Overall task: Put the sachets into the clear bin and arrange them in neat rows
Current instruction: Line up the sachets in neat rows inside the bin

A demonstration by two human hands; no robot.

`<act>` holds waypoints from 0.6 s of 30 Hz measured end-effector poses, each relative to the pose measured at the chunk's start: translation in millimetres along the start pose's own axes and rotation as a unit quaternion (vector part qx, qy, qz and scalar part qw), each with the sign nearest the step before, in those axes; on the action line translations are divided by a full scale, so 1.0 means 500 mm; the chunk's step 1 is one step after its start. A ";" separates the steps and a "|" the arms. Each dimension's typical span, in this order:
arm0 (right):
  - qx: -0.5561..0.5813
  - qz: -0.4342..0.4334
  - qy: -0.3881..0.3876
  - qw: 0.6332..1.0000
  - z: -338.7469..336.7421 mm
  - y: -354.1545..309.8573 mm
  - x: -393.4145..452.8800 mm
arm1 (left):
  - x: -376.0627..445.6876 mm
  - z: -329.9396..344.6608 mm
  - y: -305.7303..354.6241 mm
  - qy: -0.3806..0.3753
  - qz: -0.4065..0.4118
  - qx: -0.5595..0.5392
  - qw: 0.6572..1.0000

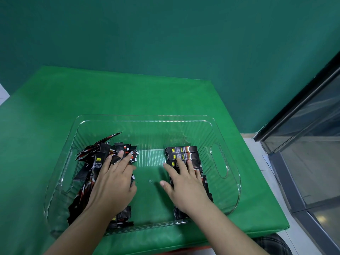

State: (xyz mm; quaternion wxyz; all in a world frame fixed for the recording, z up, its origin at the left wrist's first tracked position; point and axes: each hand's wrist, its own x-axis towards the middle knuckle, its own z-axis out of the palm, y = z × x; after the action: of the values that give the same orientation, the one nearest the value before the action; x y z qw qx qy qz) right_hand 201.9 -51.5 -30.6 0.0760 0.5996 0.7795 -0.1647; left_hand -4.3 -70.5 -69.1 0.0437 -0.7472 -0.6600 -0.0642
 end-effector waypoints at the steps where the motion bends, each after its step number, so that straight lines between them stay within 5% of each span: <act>1: -0.004 0.004 -0.006 1.000 0.000 0.000 0.001 | 0.000 0.000 0.000 0.001 0.000 -0.002 1.000; 18: 0.029 -0.009 0.023 0.999 -0.002 -0.015 0.007 | -0.001 -0.001 0.000 0.009 0.001 -0.001 1.000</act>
State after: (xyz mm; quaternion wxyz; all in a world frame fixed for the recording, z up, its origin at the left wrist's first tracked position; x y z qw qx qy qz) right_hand 194.0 -49.6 -29.6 0.0392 0.5983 0.7812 -0.1739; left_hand -4.2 -71.0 -68.7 0.0492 -0.7474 -0.6586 -0.0720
